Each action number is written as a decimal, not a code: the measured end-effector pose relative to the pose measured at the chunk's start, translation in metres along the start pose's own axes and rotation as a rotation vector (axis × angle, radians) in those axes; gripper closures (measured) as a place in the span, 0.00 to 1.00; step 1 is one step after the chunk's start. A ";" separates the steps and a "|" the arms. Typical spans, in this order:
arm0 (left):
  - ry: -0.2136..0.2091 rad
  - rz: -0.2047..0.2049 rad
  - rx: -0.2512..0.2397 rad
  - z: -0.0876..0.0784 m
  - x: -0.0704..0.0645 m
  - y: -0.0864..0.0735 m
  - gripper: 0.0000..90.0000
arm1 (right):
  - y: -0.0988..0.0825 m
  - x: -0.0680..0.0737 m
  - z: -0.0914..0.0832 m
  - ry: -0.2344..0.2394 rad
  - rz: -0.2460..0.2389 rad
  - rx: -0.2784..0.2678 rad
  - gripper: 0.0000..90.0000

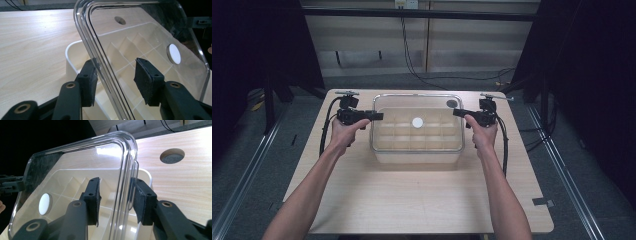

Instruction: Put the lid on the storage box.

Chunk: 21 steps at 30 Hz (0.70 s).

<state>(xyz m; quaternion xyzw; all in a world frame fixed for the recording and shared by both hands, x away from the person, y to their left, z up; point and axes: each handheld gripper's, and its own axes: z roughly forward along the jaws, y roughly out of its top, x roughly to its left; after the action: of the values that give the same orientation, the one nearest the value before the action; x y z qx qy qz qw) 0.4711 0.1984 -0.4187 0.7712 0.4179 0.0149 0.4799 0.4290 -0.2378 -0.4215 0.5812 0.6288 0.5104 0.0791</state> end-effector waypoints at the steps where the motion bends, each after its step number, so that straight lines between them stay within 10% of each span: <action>1: 0.004 0.004 0.009 0.001 0.000 0.000 0.57 | 0.000 0.000 0.001 -0.008 -0.004 0.000 0.67; 21: -0.009 -0.022 0.040 0.011 0.007 -0.014 0.52 | -0.010 -0.007 0.014 -0.059 -0.032 0.042 0.61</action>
<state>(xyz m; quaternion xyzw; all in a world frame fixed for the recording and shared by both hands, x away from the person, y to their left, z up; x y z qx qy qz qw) 0.4716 0.1971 -0.4377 0.7759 0.4247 -0.0021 0.4665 0.4340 -0.2339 -0.4384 0.5873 0.6460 0.4786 0.0936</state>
